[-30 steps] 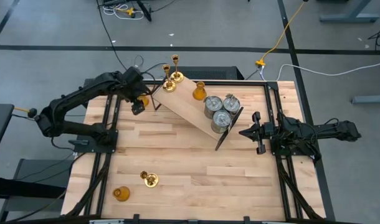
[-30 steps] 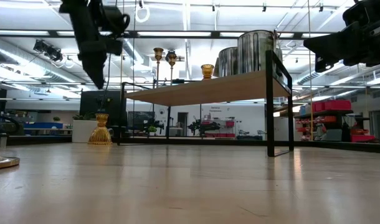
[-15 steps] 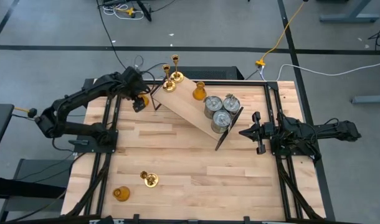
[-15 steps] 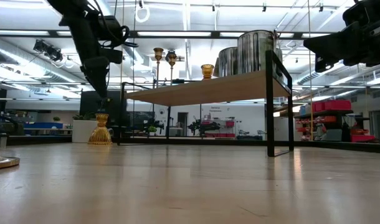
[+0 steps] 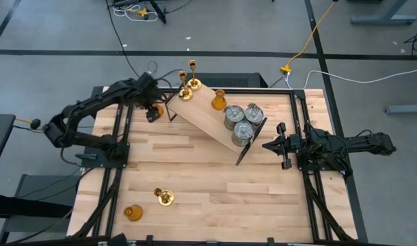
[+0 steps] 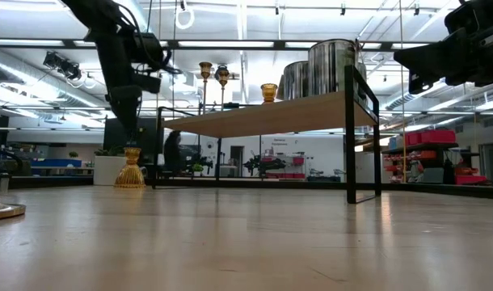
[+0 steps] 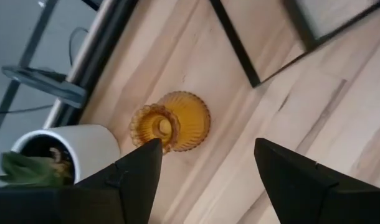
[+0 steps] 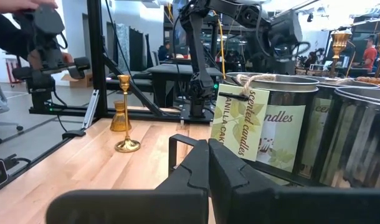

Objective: Pick & Place candle stick holders
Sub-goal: Put the top yellow candle holder on the shelf aligned with the other yellow candle holder

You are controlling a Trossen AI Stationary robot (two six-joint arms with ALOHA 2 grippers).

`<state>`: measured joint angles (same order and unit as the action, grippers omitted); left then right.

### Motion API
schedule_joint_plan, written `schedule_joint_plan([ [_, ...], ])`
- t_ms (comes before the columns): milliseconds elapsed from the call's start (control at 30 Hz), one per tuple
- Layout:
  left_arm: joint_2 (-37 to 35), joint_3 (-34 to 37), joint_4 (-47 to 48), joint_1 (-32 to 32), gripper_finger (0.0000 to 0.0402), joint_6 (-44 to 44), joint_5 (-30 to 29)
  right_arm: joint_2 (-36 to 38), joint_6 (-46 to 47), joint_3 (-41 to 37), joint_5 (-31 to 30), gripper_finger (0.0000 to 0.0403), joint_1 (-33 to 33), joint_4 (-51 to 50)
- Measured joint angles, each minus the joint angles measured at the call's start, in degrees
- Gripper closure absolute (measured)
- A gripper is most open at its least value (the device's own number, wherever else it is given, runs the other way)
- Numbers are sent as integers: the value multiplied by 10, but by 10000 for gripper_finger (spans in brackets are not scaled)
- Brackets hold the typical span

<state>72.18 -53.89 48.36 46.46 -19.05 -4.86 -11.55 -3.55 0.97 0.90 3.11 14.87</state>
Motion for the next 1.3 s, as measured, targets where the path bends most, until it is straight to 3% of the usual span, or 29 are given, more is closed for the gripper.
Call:
schedule_joint_plan([
  [267,61,0,-1,0,140,18,-40,0,0,0,0,400,0,0],
  [767,130,-1,-7,6,145,19,-42,0,0,0,0,400,0,0],
  [1300,132,-2,-9,6,254,18,-46,0,0,0,0,400,0,0],
])
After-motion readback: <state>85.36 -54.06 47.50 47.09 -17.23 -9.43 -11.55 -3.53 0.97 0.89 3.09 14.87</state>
